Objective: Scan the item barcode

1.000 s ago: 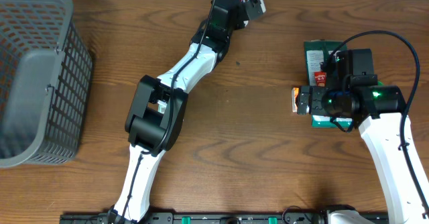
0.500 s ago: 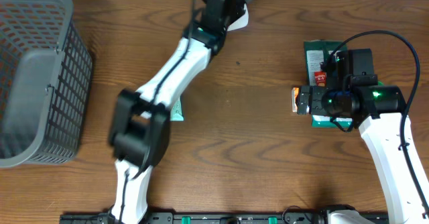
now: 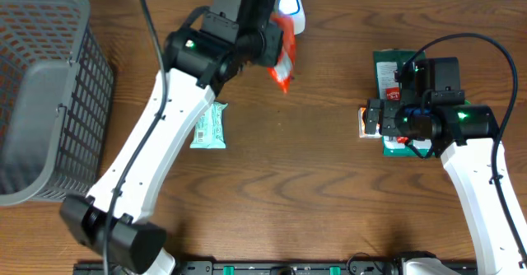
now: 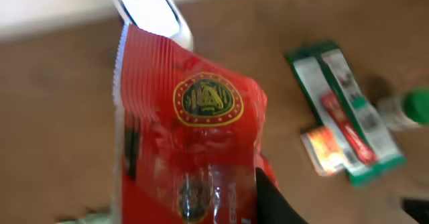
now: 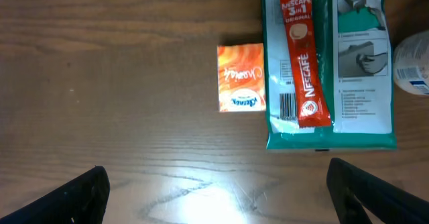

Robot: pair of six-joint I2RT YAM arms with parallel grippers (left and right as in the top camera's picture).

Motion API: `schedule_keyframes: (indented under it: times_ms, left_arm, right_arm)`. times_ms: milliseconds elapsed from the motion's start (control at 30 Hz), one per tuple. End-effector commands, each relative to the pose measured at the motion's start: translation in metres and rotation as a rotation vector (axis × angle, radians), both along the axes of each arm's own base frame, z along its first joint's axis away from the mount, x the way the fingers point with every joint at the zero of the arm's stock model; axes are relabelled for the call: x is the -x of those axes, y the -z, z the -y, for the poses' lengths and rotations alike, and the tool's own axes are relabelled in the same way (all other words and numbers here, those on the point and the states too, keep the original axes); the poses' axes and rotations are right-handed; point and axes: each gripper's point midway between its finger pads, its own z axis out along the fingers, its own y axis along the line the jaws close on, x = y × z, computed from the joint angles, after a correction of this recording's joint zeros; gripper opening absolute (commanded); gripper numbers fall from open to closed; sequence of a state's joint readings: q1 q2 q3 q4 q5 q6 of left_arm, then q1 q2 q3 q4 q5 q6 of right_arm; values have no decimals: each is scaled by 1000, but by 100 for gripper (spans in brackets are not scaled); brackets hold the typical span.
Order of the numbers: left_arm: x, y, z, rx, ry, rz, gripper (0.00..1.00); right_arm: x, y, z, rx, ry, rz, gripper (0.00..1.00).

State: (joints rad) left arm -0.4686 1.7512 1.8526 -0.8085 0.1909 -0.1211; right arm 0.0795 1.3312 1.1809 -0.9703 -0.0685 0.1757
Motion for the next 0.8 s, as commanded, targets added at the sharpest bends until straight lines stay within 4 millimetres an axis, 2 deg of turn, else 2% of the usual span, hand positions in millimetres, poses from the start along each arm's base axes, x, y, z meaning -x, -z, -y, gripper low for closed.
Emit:
schedule_keyframes:
  times_ms: [0,100,133,233,300,467,567,667,733,767]
  left_arm:
    - [20,40,29,113,31,-212,7]
    - [26,61,49,137,87,-271,7]
    - [30,71,66,158,133,-294,7]
    - [31,92,100,191,188,-323,7]
    - [31,107,123,202,218,-319,8]
    - [37,150,191,259,287,-320,7]
    - [46,172,226,285,343,-293,8]
    - [55,187,253,304,393,-262,9]
    - [60,190,263,314,415,-246,17]
    - [61,192,266,315,419,-241,30]
  right_arm:
    - [-11,-8,-6,-38,-5,49,99]
    - [-19,-25,0,-41,15,91,99]
    - [-19,-37,10,-40,46,95,99]
    - [-16,-59,35,-39,123,99,99]
    - [-12,-67,48,-48,186,93,99]
    - [-6,-64,68,-51,258,68,99]
    - [-5,-64,68,-51,260,67,99]
    - [-6,-64,68,-52,259,70,99]
    - [-6,-64,68,-54,258,70,99]
    - [-6,-64,68,-54,258,70,99]
